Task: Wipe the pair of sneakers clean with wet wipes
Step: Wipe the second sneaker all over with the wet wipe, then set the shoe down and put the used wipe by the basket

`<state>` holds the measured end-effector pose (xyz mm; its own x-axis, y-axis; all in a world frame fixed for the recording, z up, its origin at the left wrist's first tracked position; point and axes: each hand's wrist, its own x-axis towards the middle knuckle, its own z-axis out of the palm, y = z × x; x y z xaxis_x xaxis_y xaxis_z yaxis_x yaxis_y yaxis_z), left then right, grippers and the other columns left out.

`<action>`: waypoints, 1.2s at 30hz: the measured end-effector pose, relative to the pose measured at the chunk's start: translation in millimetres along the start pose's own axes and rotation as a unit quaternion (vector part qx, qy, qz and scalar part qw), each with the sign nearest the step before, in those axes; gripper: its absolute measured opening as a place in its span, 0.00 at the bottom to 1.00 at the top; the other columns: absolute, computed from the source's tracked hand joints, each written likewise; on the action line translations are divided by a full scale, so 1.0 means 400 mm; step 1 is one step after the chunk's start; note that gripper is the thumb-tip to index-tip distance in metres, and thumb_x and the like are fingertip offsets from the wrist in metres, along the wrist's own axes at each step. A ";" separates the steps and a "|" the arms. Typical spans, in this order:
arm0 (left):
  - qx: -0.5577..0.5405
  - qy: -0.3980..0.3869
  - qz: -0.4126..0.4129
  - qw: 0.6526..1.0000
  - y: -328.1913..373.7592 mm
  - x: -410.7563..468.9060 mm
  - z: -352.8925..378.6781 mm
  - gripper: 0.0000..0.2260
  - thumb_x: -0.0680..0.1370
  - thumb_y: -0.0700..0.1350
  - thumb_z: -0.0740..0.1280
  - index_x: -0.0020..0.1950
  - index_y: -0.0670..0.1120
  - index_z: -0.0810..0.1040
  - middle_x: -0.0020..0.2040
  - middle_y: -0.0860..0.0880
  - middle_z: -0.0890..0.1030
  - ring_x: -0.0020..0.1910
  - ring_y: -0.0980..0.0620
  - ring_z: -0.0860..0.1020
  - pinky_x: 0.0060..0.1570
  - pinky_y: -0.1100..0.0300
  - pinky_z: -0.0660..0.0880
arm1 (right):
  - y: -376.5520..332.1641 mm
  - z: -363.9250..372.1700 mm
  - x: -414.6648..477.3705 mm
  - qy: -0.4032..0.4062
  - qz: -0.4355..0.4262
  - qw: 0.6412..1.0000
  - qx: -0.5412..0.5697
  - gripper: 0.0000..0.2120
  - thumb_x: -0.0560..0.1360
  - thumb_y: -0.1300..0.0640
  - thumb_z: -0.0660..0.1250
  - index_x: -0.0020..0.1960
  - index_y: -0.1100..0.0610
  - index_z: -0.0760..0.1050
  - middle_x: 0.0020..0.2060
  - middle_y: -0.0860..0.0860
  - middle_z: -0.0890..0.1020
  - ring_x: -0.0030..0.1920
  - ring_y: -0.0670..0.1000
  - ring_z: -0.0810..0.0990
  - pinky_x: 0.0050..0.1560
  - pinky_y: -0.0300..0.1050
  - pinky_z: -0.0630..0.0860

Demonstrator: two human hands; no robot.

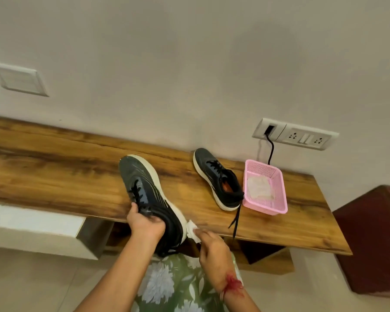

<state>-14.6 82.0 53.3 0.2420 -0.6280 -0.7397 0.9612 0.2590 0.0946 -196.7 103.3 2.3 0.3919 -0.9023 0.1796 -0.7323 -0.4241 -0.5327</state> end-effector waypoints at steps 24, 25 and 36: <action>0.310 -0.035 -0.001 0.950 -0.062 0.212 0.162 0.34 0.73 0.61 0.68 0.73 0.43 0.68 0.72 0.44 0.69 0.71 0.46 0.67 0.72 0.51 0.62 | 0.141 -0.014 0.075 0.215 0.335 0.875 0.274 0.07 0.74 0.63 0.68 0.51 0.56 0.80 0.44 0.50 0.82 0.45 0.49 0.79 0.43 0.37 0.73; 0.307 -0.031 -0.003 0.951 -0.061 0.220 0.167 0.34 0.73 0.61 0.68 0.72 0.42 0.69 0.71 0.44 0.70 0.70 0.46 0.68 0.71 0.52 0.63 | 0.160 -0.019 0.081 0.227 0.371 0.852 0.290 0.06 0.74 0.61 0.69 0.50 0.55 0.80 0.44 0.52 0.83 0.45 0.50 0.80 0.44 0.41 0.74; 0.323 -0.023 -0.005 0.946 -0.096 0.268 0.184 0.28 0.76 0.58 0.66 0.67 0.39 0.73 0.62 0.43 0.77 0.53 0.48 0.76 0.49 0.58 0.71 | 0.378 -0.031 0.164 0.221 0.516 0.780 0.277 0.08 0.75 0.65 0.65 0.53 0.66 0.77 0.51 0.61 0.81 0.48 0.58 0.78 0.54 0.49 0.74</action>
<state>-15.8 -49.3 19.2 0.2237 -0.6637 -0.7138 0.8405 -0.2395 0.4860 -288.7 -21.2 -56.1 -0.5675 -0.7309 -0.3792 -0.1289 0.5338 -0.8358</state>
